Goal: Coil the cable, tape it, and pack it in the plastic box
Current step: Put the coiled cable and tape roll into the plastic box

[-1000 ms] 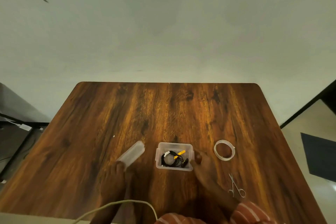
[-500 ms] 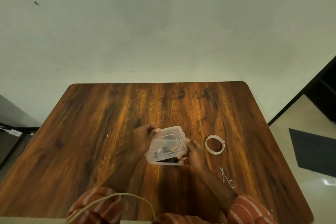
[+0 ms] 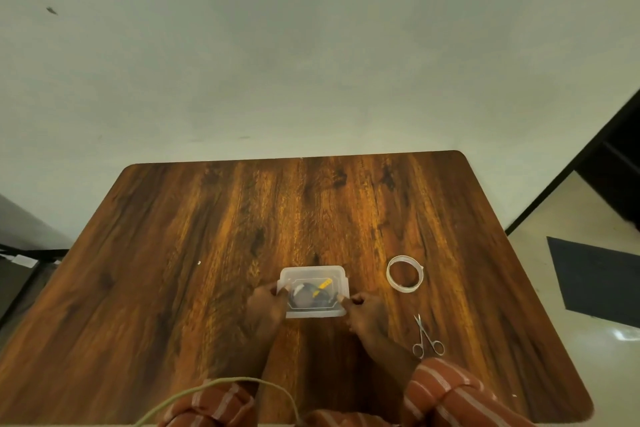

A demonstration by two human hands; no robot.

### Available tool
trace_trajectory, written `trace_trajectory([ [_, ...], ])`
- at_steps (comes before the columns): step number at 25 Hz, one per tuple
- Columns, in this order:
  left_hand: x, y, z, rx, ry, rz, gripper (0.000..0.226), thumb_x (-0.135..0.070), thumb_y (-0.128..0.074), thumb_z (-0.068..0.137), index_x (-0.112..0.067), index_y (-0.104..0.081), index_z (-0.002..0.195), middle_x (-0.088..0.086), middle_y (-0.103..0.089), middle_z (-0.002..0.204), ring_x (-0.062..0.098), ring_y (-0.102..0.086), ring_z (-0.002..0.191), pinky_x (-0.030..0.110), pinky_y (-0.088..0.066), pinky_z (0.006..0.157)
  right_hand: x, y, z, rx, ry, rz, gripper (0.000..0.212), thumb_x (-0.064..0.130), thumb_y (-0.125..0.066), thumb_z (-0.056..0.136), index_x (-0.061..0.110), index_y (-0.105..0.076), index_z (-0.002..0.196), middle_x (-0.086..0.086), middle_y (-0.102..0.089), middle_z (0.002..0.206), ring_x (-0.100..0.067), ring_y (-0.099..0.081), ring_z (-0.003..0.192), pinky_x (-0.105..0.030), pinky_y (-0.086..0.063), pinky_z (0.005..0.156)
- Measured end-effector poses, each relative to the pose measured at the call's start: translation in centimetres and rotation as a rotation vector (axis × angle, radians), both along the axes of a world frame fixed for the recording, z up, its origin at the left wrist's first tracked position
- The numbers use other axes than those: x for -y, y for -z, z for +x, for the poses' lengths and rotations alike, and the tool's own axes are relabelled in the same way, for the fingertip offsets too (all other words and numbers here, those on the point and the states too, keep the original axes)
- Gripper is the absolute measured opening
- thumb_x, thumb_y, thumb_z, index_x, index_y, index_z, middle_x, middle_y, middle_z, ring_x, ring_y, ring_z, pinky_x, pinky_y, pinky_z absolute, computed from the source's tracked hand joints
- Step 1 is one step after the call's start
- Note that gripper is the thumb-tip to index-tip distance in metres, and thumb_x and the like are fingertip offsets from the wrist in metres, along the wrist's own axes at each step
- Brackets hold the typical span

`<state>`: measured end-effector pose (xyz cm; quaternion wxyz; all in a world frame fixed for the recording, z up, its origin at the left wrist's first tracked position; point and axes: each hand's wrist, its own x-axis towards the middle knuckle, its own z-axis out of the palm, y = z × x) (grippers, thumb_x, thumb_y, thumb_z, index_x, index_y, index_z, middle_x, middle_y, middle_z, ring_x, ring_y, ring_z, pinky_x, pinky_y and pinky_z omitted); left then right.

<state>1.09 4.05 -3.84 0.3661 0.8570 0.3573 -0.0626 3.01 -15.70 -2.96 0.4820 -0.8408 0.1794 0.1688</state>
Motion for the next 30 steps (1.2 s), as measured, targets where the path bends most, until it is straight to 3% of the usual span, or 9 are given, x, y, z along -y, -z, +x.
trace_trajectory([
  [3, 0.1, 0.0, 0.0, 0.035, -0.027, -0.028, 0.033, -0.037, -0.06, 0.092, -0.015, -0.069, 0.115, 0.005, -0.072, 0.11, 0.021, -0.067, 0.091, 0.031, -0.052, 0.074, 2.8, -1.9, -0.2, 0.184, 0.031, -0.172, 0.028, 0.04, -0.059, 0.093, 0.016, -0.068, 0.105, 0.002, -0.069, 0.087, -0.017, -0.064, 0.078, -0.029, -0.048, 0.071],
  [5, 0.0, 0.3, -0.1, 0.059, -0.033, -0.102, 0.029, -0.035, -0.062, 0.092, -0.015, -0.071, 0.11, 0.002, -0.073, 0.101, 0.015, -0.067, 0.079, 0.025, -0.053, 0.064, 5.2, -4.0, 0.3, 0.209, 0.023, -0.26, 0.03, 0.031, -0.056, 0.097, 0.008, -0.062, 0.114, -0.006, -0.067, 0.091, -0.024, -0.062, 0.08, -0.034, -0.046, 0.072],
  [8, -0.5, 0.9, -0.6, 0.12, -0.09, -0.188, 0.02, -0.025, -0.065, 0.091, -0.015, -0.073, 0.106, 0.003, -0.075, 0.099, 0.014, -0.07, 0.075, 0.039, -0.062, 0.069, 7.7, -5.4, 1.1, 0.137, -0.166, -0.28, 0.027, 0.018, -0.051, 0.1, 0.0, -0.064, 0.116, -0.018, -0.069, 0.111, -0.028, -0.063, 0.091, -0.028, -0.044, 0.074],
  [12, -0.8, 1.2, -1.0, 0.177, -0.131, -0.268, 0.019, -0.017, -0.066, 0.09, -0.013, -0.072, 0.107, 0.006, -0.075, 0.1, 0.017, -0.072, 0.078, 0.043, -0.063, 0.07, 6.0, -4.0, 2.0, 0.382, -0.244, -0.252, 0.016, 0.027, -0.057, 0.095, 0.025, -0.068, 0.107, 0.002, -0.073, 0.101, -0.014, -0.066, 0.087, -0.026, -0.051, 0.073],
  [16, -0.9, 1.6, -0.8, 0.179, -0.169, -0.336, 0.019, -0.017, -0.066, 0.09, -0.013, -0.073, 0.108, 0.006, -0.076, 0.099, 0.018, -0.073, 0.077, 0.045, -0.062, 0.073, -1.0, -3.0, 0.3, 0.475, -0.483, -0.146, 0.016, 0.025, -0.066, 0.089, 0.023, -0.072, 0.105, 0.009, -0.069, 0.104, -0.006, -0.061, 0.095, -0.018, -0.049, 0.082],
  [21, -1.1, 1.6, -0.7, 0.216, -0.326, -0.553, 0.014, 0.0, -0.062, 0.089, -0.006, -0.072, 0.098, 0.019, -0.074, 0.092, 0.032, -0.073, 0.08, 0.044, -0.062, 0.07, -4.8, -1.0, -0.6, 0.374, -0.622, -0.158, 0.017, 0.029, -0.063, 0.089, 0.023, -0.072, 0.103, 0.006, -0.073, 0.108, -0.01, -0.065, 0.098, -0.035, -0.055, 0.092],
  [25, -1.2, 1.2, -1.0, 0.234, -0.437, -0.617, 0.012, 0.0, -0.059, 0.091, -0.001, -0.068, 0.098, 0.016, -0.072, 0.09, 0.029, -0.071, 0.081, 0.036, -0.061, 0.064, -2.4, -0.6, -1.0, 0.422, -0.535, -0.125, 0.03, 0.042, -0.059, 0.092, 0.029, -0.064, 0.118, 0.009, -0.068, 0.117, -0.007, -0.062, 0.106, -0.031, -0.053, 0.094],
  [28, -1.4, 1.6, -0.9, 0.259, -0.482, -0.618, 0.016, -0.014, -0.06, 0.093, -0.003, -0.07, 0.1, 0.012, -0.075, 0.088, 0.028, -0.072, 0.082, 0.045, -0.06, 0.078, 4.9, 0.8, -1.9, 0.402, -0.383, -0.446, 0.036, 0.055, -0.043, 0.093, 0.031, -0.061, 0.114, 0.006, -0.064, 0.118, -0.013, -0.059, 0.109, -0.034, -0.048, 0.097],
  [30, -1.6, 1.5, -0.8, 0.268, -0.486, -0.624, 0.024, -0.027, -0.06, 0.094, -0.005, -0.07, 0.092, 0.01, -0.074, 0.085, 0.027, -0.072, 0.081, 0.045, -0.059, 0.079, 9.4, 1.4, -2.3, 0.118, -0.317, -0.613, 0.051, 0.063, -0.044, 0.088, 0.03, -0.053, 0.126, -0.002, -0.053, 0.135, -0.021, -0.051, 0.122, -0.046, -0.045, 0.103],
])
